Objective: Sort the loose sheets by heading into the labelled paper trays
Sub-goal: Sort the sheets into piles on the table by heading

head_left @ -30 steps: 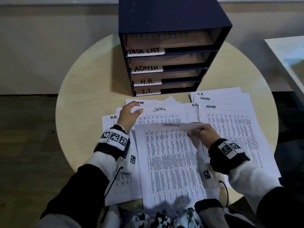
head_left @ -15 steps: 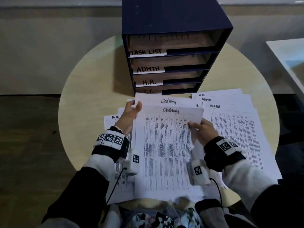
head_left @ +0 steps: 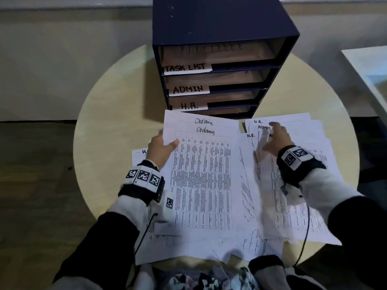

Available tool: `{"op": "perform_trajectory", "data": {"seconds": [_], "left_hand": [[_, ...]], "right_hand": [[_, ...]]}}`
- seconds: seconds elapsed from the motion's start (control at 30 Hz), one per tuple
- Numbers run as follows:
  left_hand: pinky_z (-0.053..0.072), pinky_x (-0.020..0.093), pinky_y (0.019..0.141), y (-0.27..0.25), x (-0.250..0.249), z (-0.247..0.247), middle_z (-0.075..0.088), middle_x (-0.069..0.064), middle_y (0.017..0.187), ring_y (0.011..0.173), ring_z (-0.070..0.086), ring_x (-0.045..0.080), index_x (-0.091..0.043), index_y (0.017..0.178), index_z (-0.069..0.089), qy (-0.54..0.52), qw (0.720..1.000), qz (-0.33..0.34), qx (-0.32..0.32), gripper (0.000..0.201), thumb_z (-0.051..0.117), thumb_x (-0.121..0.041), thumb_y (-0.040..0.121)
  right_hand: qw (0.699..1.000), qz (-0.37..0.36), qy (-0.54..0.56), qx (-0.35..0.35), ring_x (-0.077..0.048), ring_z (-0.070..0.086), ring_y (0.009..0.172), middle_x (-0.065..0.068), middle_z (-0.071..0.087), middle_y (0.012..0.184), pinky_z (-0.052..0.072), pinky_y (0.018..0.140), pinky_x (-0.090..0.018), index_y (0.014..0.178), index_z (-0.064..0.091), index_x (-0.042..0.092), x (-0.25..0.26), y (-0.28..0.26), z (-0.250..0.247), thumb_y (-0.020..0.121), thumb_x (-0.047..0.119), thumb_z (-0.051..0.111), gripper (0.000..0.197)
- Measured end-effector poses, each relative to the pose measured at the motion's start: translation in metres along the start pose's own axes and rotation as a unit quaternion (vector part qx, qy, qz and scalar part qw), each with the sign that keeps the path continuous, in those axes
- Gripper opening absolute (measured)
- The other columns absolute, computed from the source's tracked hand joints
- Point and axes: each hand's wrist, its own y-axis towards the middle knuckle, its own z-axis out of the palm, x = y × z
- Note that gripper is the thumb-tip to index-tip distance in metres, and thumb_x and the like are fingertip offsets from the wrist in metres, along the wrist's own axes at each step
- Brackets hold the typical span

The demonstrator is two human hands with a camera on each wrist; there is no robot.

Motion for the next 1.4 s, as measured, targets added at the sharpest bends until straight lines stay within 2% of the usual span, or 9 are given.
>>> {"op": "perform_trajectory", "data": {"seconds": [0.27, 0.47, 0.6, 0.7, 0.87, 1.13, 1.23, 1.3, 1.4], "left_hand": [[0.04, 0.035, 0.102, 0.006, 0.015, 0.001, 0.065, 0.008, 0.117, 0.106, 0.06, 0.02, -0.004, 0.116, 0.062, -0.02, 0.998, -0.059, -0.023, 0.037, 0.07, -0.017, 0.082], [0.043, 0.044, 0.102, 0.01, 0.015, 0.001, 0.066, 0.008, 0.117, 0.109, 0.06, 0.026, -0.007, 0.115, 0.062, -0.007, 0.996, -0.067, -0.05, 0.042, 0.073, -0.026, 0.079], [0.045, 0.04, 0.1, 0.009, 0.01, -0.002, 0.067, 0.008, 0.115, 0.106, 0.061, 0.026, -0.007, 0.113, 0.064, 0.012, 0.996, -0.043, -0.082, 0.034, 0.069, -0.021, 0.083], [0.047, 0.043, 0.097, 0.005, 0.009, -0.008, 0.068, 0.01, 0.114, 0.105, 0.062, 0.028, -0.009, 0.113, 0.066, 0.032, 0.993, -0.019, -0.11, 0.032, 0.069, -0.02, 0.083], [0.048, 0.041, 0.096, 0.0, 0.005, -0.009, 0.068, 0.01, 0.114, 0.105, 0.062, 0.027, -0.009, 0.114, 0.065, 0.024, 0.994, -0.014, -0.105, 0.034, 0.07, -0.019, 0.081], [0.049, 0.046, 0.095, -0.02, -0.008, 0.01, 0.071, 0.006, 0.105, 0.099, 0.066, 0.024, -0.01, 0.11, 0.066, -0.052, 0.999, -0.002, -0.009, 0.042, 0.076, -0.029, 0.073], [0.046, 0.045, 0.098, -0.026, -0.011, 0.013, 0.07, 0.005, 0.107, 0.102, 0.065, 0.024, -0.014, 0.103, 0.066, -0.09, 0.995, -0.006, 0.033, 0.036, 0.077, -0.03, 0.073], [0.045, 0.042, 0.1, -0.029, -0.011, 0.013, 0.068, 0.009, 0.111, 0.103, 0.063, 0.023, -0.013, 0.105, 0.064, -0.108, 0.993, -0.009, 0.047, 0.026, 0.069, -0.024, 0.082], [0.037, 0.05, 0.105, -0.029, -0.002, 0.01, 0.062, 0.014, 0.119, 0.115, 0.056, 0.03, -0.005, 0.117, 0.059, -0.115, 0.991, -0.038, 0.052, 0.056, 0.057, -0.05, 0.085]], "right_hand": [[0.991, 0.012, -0.128, 0.026, -0.028, 0.039, 0.122, -0.008, 0.049, 0.122, 0.025, 0.105, -0.049, 0.113, 0.048, 0.018, -0.018, 0.001, -0.011, 0.065, 0.029, 0.081, 0.06], [0.997, -0.018, -0.061, 0.048, -0.032, 0.049, 0.11, -0.012, 0.045, 0.123, 0.037, 0.1, -0.051, 0.114, 0.048, 0.013, -0.014, -0.015, 0.002, 0.067, 0.019, 0.081, 0.057], [0.987, -0.096, -0.11, 0.069, -0.031, 0.052, 0.103, -0.013, 0.046, 0.116, 0.04, 0.095, -0.042, 0.1, 0.063, -0.003, -0.009, -0.022, 0.004, 0.077, 0.01, 0.072, 0.028], [0.97, -0.171, -0.038, 0.166, -0.02, 0.053, 0.093, -0.001, 0.054, 0.093, 0.038, 0.08, -0.025, 0.081, 0.063, 0.012, 0.009, -0.044, -0.011, 0.073, 0.005, 0.074, 0.016], [0.909, -0.254, -0.008, 0.33, -0.008, 0.057, 0.075, 0.005, 0.063, 0.078, 0.041, 0.078, -0.022, 0.063, 0.067, 0.026, 0.056, -0.069, -0.035, 0.064, 0.013, 0.081, 0.019], [0.951, -0.266, 0.071, 0.14, -0.017, 0.054, 0.109, -0.006, 0.055, 0.128, 0.04, 0.09, -0.018, 0.119, 0.057, 0.002, 0.111, -0.068, 0.01, 0.069, 0.007, 0.078, 0.055], [0.957, -0.266, 0.048, 0.104, -0.023, 0.051, 0.119, -0.008, 0.053, 0.131, 0.036, 0.103, -0.046, 0.111, 0.063, 0.003, 0.111, -0.068, 0.024, 0.071, 0.008, 0.076, 0.042], [0.957, -0.277, -0.003, 0.09, -0.024, 0.052, 0.116, -0.007, 0.056, 0.126, 0.033, 0.102, -0.047, 0.099, 0.066, 0.011, 0.108, -0.068, 0.027, 0.073, 0.012, 0.074, 0.027], [0.944, -0.321, -0.026, 0.075, -0.027, 0.062, 0.094, -0.01, 0.068, 0.101, 0.041, 0.096, -0.042, 0.09, 0.071, 0.006, 0.101, -0.073, 0.027, 0.074, 0.017, 0.075, 0.019]]}}
